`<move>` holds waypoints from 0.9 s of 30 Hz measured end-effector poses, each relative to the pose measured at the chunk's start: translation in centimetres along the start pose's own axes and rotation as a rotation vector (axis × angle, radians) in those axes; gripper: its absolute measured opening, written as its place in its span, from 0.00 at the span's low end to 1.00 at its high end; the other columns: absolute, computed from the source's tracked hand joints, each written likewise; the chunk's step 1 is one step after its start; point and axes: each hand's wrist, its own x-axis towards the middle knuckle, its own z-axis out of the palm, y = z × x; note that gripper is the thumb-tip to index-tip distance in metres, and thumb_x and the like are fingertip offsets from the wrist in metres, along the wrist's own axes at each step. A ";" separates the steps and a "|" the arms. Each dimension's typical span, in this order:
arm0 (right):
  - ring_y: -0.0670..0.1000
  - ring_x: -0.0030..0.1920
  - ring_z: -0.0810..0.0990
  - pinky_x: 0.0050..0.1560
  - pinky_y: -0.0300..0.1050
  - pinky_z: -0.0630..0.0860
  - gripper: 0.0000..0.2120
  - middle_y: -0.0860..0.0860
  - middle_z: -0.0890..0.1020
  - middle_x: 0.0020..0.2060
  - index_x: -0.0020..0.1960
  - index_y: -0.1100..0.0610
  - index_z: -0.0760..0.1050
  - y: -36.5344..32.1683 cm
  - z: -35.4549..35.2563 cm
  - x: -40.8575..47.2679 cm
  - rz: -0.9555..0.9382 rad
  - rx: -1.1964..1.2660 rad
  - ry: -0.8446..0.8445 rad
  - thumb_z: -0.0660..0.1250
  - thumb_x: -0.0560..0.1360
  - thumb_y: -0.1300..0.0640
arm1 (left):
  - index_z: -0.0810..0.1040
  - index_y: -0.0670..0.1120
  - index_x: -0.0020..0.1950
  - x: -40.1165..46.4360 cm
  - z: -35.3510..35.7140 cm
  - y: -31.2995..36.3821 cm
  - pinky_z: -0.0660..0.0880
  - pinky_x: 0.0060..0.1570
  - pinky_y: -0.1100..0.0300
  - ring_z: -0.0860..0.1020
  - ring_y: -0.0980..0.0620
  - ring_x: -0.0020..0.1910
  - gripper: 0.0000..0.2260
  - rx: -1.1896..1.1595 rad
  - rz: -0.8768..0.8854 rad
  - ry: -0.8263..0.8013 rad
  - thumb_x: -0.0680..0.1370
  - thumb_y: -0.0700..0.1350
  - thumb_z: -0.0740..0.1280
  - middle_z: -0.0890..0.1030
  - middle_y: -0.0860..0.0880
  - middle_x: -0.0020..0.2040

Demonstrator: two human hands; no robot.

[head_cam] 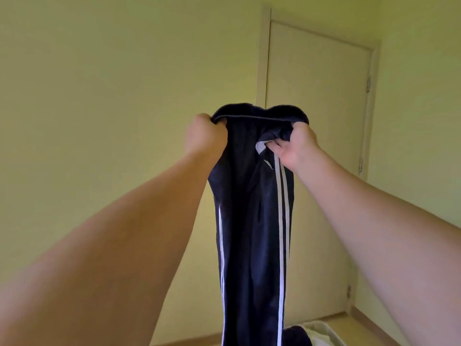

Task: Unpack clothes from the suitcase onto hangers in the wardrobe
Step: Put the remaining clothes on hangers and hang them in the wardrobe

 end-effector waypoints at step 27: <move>0.56 0.46 0.81 0.37 0.48 0.82 0.14 0.57 0.81 0.51 0.60 0.58 0.74 31.3 12.6 -18.6 0.556 -0.588 -0.317 0.60 0.75 0.60 | 0.75 0.38 0.47 -12.5 -23.9 -26.4 0.80 0.51 0.40 0.82 0.39 0.50 0.09 -0.003 -0.949 -0.174 0.81 0.39 0.57 0.82 0.38 0.49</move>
